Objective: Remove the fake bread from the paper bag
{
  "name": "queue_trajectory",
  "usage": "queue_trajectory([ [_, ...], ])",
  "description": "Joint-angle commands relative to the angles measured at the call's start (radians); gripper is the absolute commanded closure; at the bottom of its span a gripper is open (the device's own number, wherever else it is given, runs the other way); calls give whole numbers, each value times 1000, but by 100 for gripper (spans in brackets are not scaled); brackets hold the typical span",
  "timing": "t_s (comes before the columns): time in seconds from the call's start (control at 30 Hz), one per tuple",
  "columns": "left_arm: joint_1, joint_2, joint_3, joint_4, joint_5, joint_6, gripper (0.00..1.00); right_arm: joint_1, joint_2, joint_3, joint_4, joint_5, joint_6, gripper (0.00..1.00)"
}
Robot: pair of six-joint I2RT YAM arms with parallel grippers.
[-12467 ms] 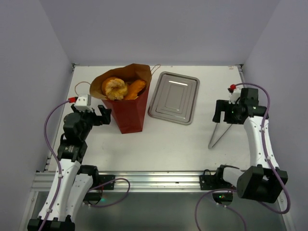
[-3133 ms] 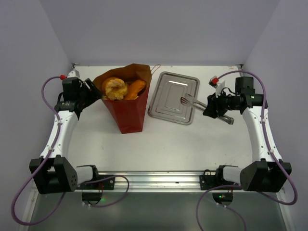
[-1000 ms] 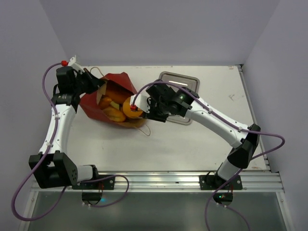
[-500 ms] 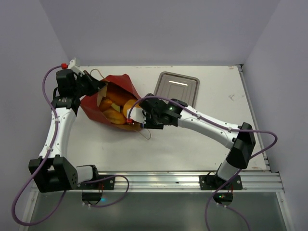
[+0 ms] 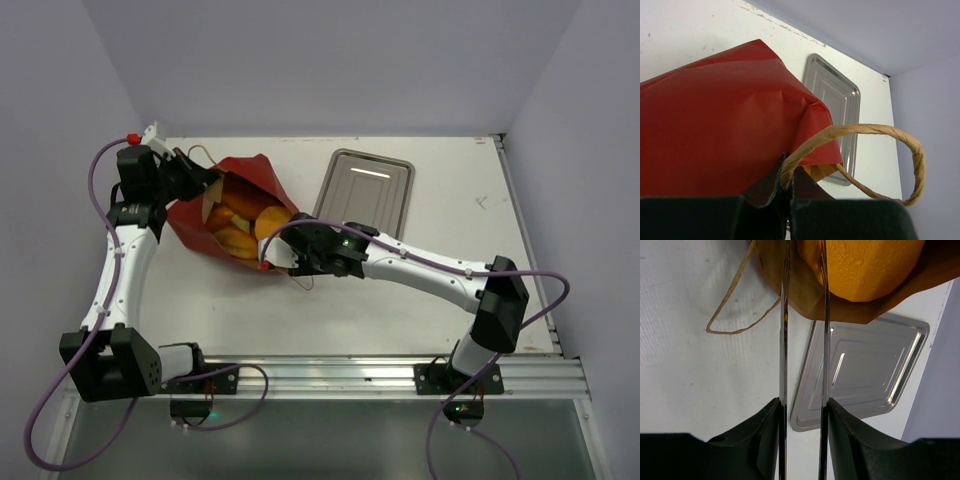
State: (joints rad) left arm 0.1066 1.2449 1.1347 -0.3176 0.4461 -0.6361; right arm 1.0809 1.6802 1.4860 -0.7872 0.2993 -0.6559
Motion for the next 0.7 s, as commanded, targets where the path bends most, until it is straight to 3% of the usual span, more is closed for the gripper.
queue_trajectory([
  [0.0,4,-33,4,34,52,-27,100,16,-39,-16,80,84,-53,57],
  [0.37,4,-36,10,45,65,-59,100,60,-82,-127,207,238,-148,57],
  [0.67,5,-36,8,46,55,-66,100,60,-146,-168,241,251,-168,57],
])
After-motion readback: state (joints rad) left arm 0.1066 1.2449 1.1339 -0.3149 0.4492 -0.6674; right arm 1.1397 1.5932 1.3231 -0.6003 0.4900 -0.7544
